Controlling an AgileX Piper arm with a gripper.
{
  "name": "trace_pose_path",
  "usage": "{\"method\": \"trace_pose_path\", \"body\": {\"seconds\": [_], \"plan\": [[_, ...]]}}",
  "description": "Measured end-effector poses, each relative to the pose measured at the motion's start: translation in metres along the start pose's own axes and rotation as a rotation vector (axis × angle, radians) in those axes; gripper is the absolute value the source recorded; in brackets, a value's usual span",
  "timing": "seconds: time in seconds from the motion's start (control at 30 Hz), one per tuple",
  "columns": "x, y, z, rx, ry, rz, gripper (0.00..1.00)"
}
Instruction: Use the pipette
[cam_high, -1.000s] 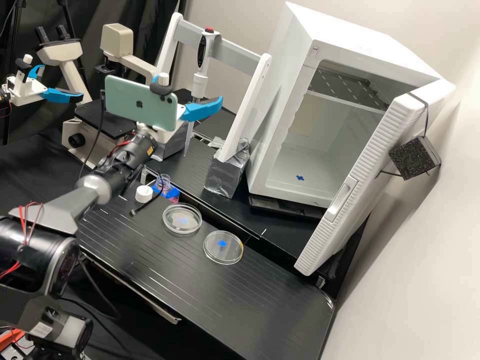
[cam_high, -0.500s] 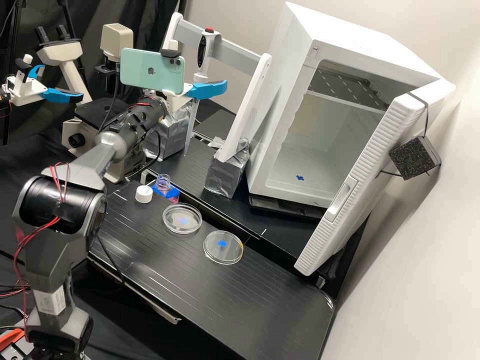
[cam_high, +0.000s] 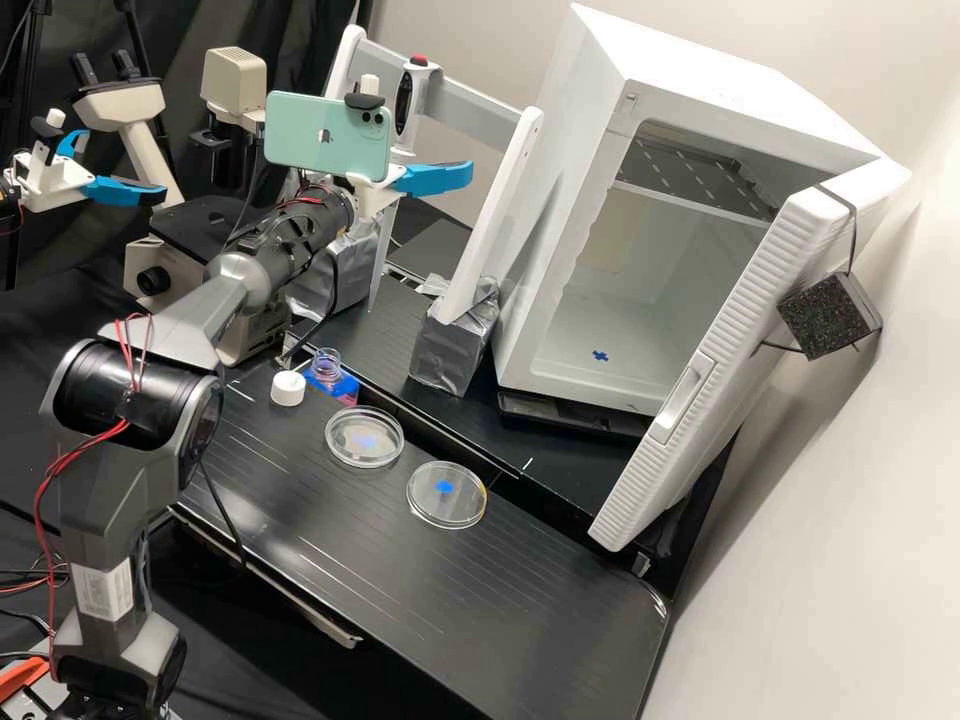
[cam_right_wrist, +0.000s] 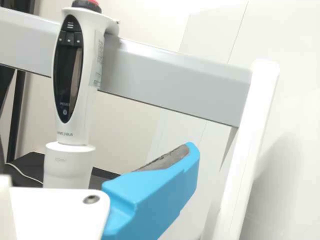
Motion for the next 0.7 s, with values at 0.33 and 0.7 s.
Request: {"method": "trace_pose_path", "body": {"seconds": [0.33, 0.7], "plan": [[0.0015, -0.0021, 0.0017, -0.010, -0.014, -0.007, 0.00], [0.0019, -0.0065, -0.0003, -0.016, -0.015, -0.020, 0.00]]}}
